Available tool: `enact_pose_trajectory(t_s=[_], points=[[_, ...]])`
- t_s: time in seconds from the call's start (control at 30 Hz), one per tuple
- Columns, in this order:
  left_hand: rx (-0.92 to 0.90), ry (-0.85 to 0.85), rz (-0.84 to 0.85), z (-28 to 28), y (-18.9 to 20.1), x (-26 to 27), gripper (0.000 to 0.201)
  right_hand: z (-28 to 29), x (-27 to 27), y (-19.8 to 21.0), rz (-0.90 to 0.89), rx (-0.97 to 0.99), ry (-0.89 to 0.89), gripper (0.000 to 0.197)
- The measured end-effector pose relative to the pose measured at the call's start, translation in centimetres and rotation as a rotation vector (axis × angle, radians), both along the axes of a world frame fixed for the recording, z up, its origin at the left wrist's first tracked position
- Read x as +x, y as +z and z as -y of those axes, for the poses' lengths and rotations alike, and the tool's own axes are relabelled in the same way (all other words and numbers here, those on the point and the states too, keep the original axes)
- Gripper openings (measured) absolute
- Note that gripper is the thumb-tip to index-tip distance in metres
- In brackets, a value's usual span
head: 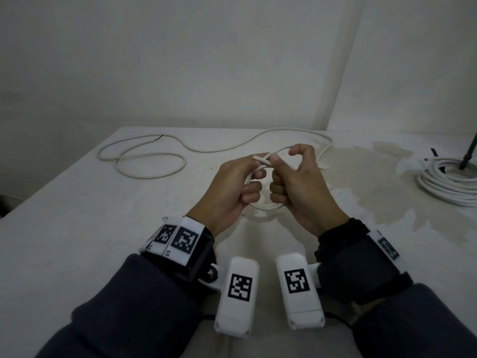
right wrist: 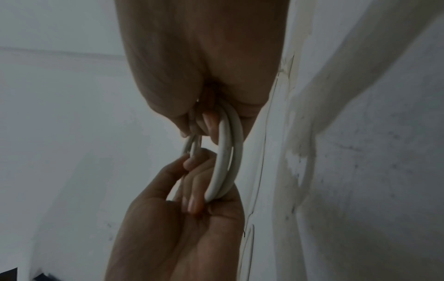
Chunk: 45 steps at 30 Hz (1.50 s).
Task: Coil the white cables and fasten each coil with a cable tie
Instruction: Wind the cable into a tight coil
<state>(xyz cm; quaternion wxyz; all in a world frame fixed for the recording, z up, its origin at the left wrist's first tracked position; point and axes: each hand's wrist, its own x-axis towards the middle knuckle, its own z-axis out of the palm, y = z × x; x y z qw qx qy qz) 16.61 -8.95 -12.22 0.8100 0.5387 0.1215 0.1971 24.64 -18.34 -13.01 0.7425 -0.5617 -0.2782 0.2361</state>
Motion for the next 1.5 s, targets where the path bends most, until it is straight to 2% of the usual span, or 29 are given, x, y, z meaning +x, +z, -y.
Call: enact_pose_trajectory(t_s=[0.1,0.2,0.27,0.37,0.43,0.47,0.53,0.57,0.6,0.67,0.7,0.83,0.97,1.0,1.1,1.2,1.5], points=[[0.048,0.036,-0.015,0.2,0.3,0.1,0.02,-0.1,-0.1,-0.1,0.007,0.002,0.002,0.023],[0.248,0.204,-0.077,0.4,0.1,0.0,0.025,0.0,-0.5,0.0,0.062,-0.02,0.052,0.027],[0.373,0.299,-0.087,0.4,-0.1,0.0,0.027,0.1,-0.5,0.0,0.19,-0.073,0.029,0.029],[0.492,0.386,-0.085,0.2,-0.2,0.0,0.035,0.3,-0.1,0.2,0.468,-0.137,-0.077,0.014],[0.56,0.402,-0.079,0.1,-0.2,-0.1,0.035,0.6,0.8,0.1,0.581,-0.217,-0.162,0.01],[0.596,0.409,-0.077,0.0,-0.2,-0.2,0.03,0.8,1.1,0.0,0.62,-0.29,-0.211,0.012],[0.644,0.446,-0.062,-0.2,-0.2,-0.2,0.022,1.1,1.7,0.0,0.691,-0.453,-0.353,0.033],[0.65,0.471,-0.055,-0.2,-0.3,-0.2,0.021,1.1,1.8,0.1,0.692,-0.459,-0.392,0.04],[0.646,0.491,-0.05,-0.3,-0.3,-0.1,0.022,1.1,2.0,0.1,0.689,-0.418,-0.399,0.038],[0.628,0.498,-0.025,-0.2,-0.1,-0.1,0.024,1.1,1.7,0.4,0.657,-0.286,-0.314,0.022],[0.608,0.493,-0.011,-0.1,0.0,-0.2,0.024,1.1,1.5,0.6,0.605,-0.217,-0.238,0.022],[0.471,0.483,0.009,0.2,0.3,-0.3,0.02,1.3,0.7,1.0,0.231,-0.04,0.129,0.025],[0.324,0.49,0.03,0.0,0.2,-0.4,0.021,1.1,0.0,1.2,0.018,-0.01,0.213,0.008],[0.303,0.49,0.025,-0.1,0.2,-0.5,0.022,1.0,0.1,1.0,-0.031,-0.009,0.23,0.013],[0.267,0.491,0.013,-0.1,-0.1,-0.4,0.023,0.8,0.0,0.8,-0.012,-0.073,0.326,0.012],[0.261,0.502,0.003,0.0,-0.1,-0.3,0.023,0.8,-0.1,0.5,0.018,-0.118,0.441,0.029],[0.232,0.502,-0.03,0.6,-0.2,0.1,0.034,0.7,-0.4,0.8,-0.211,-0.047,0.658,0.038]])
